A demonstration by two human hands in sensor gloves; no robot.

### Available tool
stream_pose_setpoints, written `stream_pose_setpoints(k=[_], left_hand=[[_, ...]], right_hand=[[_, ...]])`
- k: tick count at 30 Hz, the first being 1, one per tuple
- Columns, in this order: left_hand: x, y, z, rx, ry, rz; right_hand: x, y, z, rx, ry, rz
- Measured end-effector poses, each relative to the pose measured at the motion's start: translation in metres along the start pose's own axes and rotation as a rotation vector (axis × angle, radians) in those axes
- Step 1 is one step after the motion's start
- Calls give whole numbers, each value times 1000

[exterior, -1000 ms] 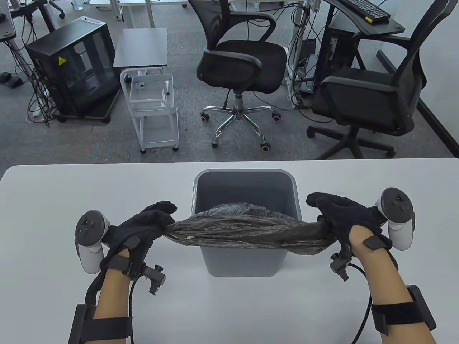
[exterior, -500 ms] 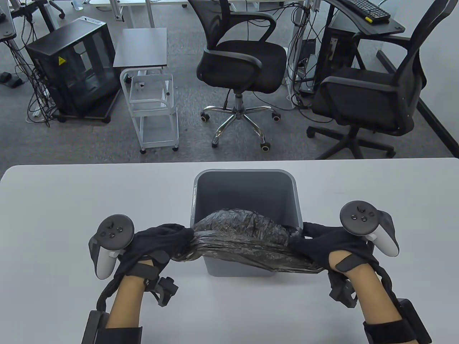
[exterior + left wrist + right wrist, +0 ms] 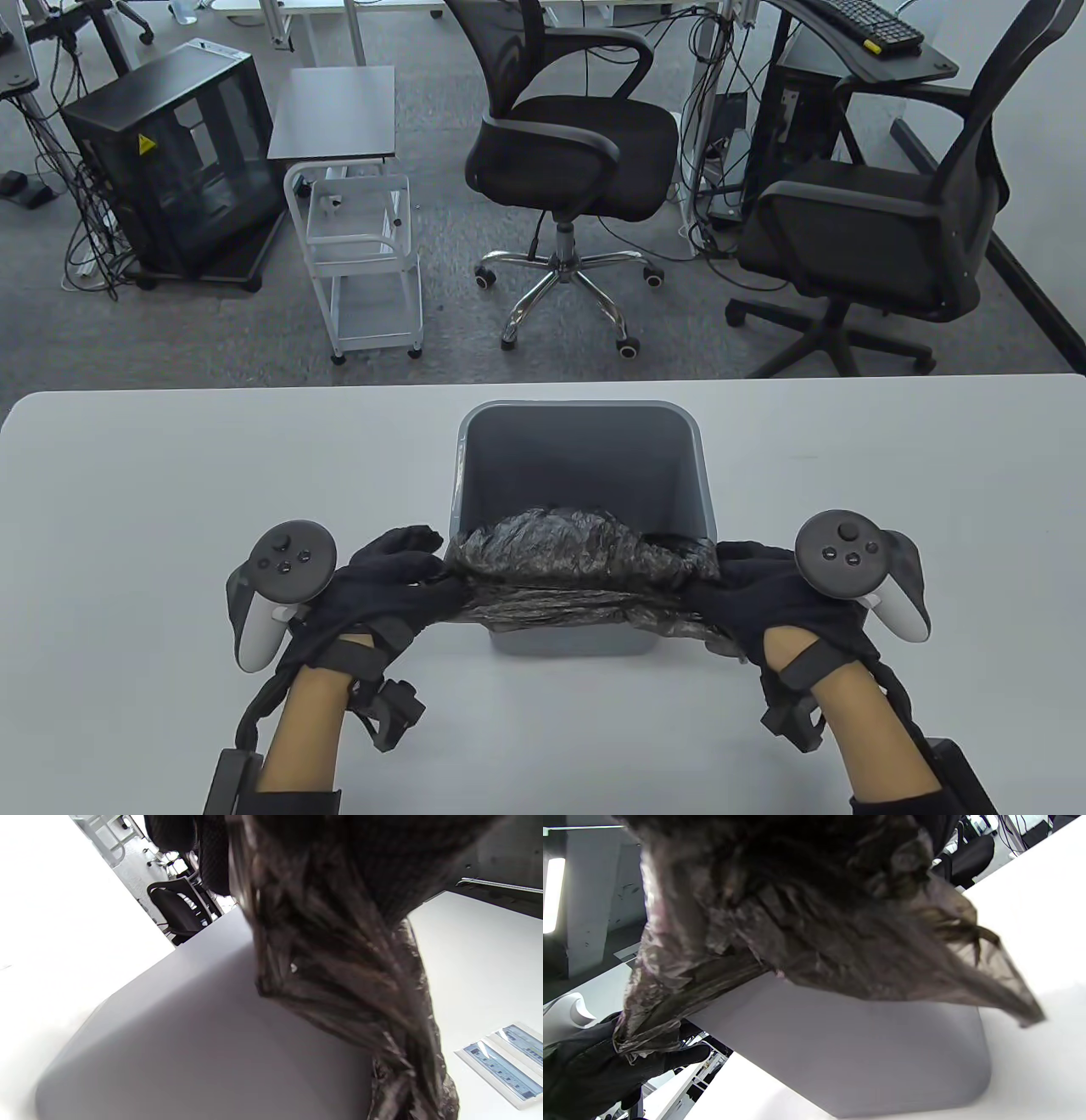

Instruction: Twist garbage bag top to tighten it

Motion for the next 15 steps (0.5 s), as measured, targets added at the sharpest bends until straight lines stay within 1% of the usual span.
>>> stream_pose_setpoints(k=[3, 5, 6, 8, 13, 15], left_hand=[[3, 2, 5, -27, 13, 12], [6, 4, 9, -38, 17, 48], [8, 5, 13, -49, 8, 75], [12, 8, 18, -48, -29, 98], [18, 12, 29, -48, -103, 155], [20, 14, 33, -62, -102, 183]], right_hand=[[-4, 5, 8, -25, 29, -48], [-6, 8, 13, -39, 59, -83], [-7, 10, 17, -45, 83, -105], [-9, 12, 22, -57, 110, -143], [-7, 15, 32, -72, 211, -176], [-6, 16, 36, -79, 251, -192]])
Point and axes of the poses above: the tracker on the back of each hand, its own z axis roughly to the thumb side, its own y axis roughly from the fingertips to the wrist, x = y × z, the point moved 2 cm from there along -y, roughly from the wrist to the fingertips, and after that the axes turned 10 degrees about -y, right-handed, at the moved point
